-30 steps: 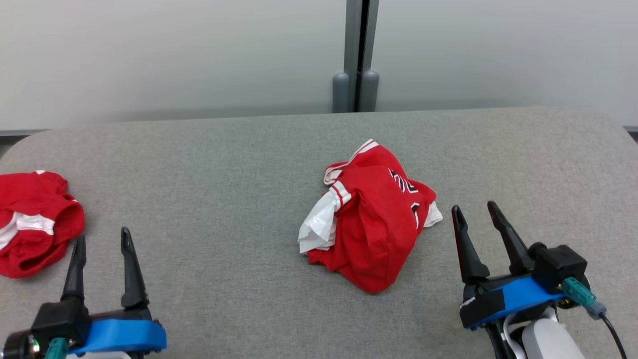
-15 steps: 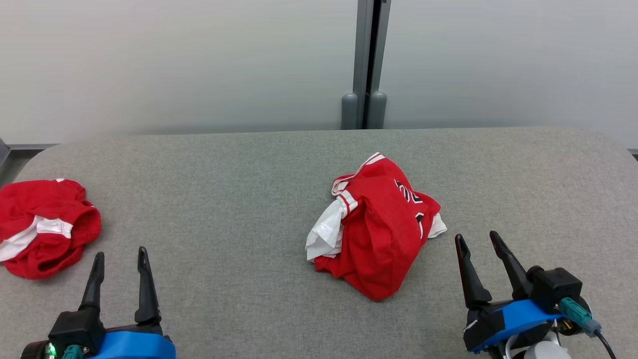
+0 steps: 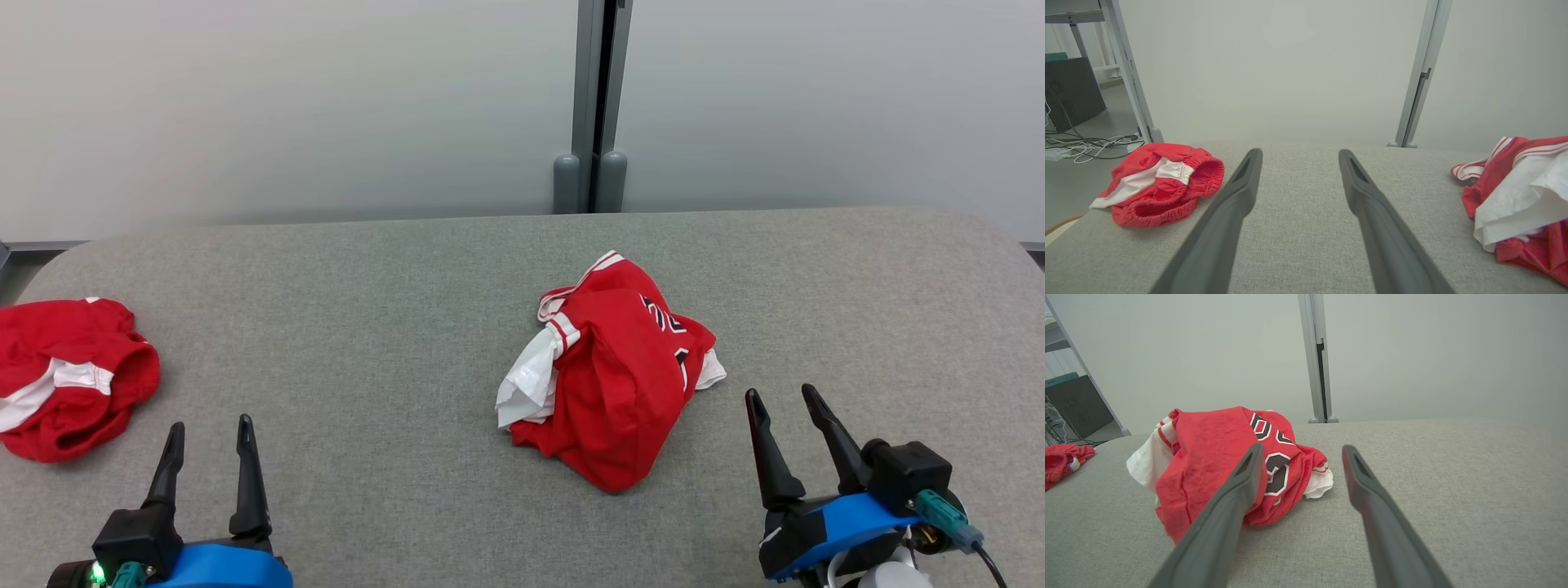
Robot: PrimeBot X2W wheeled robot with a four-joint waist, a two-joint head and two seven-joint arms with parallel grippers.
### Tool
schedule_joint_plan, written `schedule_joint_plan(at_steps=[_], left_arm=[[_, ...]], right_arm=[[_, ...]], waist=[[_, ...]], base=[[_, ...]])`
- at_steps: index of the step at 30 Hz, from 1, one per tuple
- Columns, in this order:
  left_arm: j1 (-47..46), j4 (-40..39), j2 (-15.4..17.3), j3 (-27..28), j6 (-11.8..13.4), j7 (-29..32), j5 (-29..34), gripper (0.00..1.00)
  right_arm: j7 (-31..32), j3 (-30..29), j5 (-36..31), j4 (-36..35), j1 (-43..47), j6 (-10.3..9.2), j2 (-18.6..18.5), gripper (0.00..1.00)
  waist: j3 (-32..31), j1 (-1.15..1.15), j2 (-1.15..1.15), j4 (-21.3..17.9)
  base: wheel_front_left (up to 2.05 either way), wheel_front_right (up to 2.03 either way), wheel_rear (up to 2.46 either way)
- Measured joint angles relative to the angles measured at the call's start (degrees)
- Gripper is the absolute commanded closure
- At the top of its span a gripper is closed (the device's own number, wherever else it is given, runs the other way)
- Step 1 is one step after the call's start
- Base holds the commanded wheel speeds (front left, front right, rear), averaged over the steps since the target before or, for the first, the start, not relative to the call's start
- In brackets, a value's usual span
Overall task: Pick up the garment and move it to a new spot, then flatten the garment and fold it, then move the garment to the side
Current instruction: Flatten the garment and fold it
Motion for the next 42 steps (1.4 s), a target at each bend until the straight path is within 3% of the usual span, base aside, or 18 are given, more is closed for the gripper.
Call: schedule_joint_plan(at_steps=[34,42], left_arm=[[-2.14,2.63,-0.08,0.42,-1.11,0.0,0.27,0.0],[-7.78,3.78,-0.75,-8.14,-2.01,0.0,0.87,0.0]], right_arm=[[0.0,0.14,0.34,1.13,-0.18,0.0,0.0,0.0],[0.0,0.42,0.31,1.19,-0.98,0.0,0.01,0.0]], waist=[[0.4,0.0,0.0,-0.48],[1.62,0.0,0.0,-1.05]], base=[[0.0,0.0,0.0],[0.0,0.0,0.0]])
